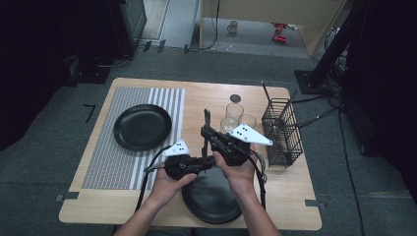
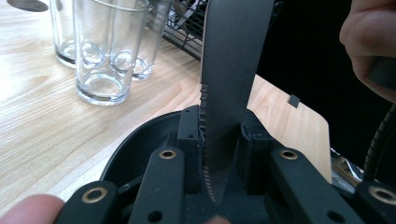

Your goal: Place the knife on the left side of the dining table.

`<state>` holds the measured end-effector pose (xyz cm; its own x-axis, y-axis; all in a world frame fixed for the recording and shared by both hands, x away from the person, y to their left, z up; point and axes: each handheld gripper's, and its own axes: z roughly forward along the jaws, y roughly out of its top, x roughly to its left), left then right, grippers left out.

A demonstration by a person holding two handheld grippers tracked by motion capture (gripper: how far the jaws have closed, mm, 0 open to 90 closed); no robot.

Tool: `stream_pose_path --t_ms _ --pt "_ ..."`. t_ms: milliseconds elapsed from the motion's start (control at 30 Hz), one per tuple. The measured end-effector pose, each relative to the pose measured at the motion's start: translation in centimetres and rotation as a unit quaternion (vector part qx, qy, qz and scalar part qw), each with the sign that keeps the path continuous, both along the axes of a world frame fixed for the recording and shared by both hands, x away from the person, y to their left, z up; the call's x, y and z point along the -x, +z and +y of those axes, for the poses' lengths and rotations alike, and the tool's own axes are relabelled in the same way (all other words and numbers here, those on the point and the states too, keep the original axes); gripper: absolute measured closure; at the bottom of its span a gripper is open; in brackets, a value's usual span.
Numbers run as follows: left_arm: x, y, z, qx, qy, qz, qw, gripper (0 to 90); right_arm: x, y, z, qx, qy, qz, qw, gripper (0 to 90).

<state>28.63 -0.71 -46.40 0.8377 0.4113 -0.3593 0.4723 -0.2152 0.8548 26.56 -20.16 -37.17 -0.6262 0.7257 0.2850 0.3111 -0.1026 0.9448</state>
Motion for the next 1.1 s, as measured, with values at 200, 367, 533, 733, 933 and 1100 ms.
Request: stream_pose_path --t_ms 200,367,533,733,933,1100 --pt "0.4 0.0 0.4 -0.017 0.031 -0.028 0.9990 76.6 -0.3 -0.2 -0.5 -0.010 0.004 0.006 0.9999 83.6" --pt "0.7 0.0 0.4 -0.023 0.035 -0.042 0.9983 82.9 -0.5 -0.4 -0.9 -0.019 0.001 0.014 0.9997 81.1" --pt "1.1 0.0 0.1 -0.033 0.023 -0.064 0.9971 90.0 -0.6 -0.6 -1.0 -0.019 0.004 0.017 0.9997 80.1" --pt "1.4 0.1 0.1 -0.042 0.041 -0.091 0.9941 90.0 -0.4 -0.7 -1.0 -0.026 0.006 0.015 0.9995 80.0" --pt "1.5 0.4 0.3 -0.030 0.054 -0.104 0.9926 90.0 0.2 -1.8 -0.1 -0.002 0.006 0.022 0.9997 79.1" --pt "1.6 0.2 0.3 -0.038 0.059 -0.111 0.9913 90.0 1.1 -2.5 0.4 0.015 -0.020 0.023 0.9994 78.7"
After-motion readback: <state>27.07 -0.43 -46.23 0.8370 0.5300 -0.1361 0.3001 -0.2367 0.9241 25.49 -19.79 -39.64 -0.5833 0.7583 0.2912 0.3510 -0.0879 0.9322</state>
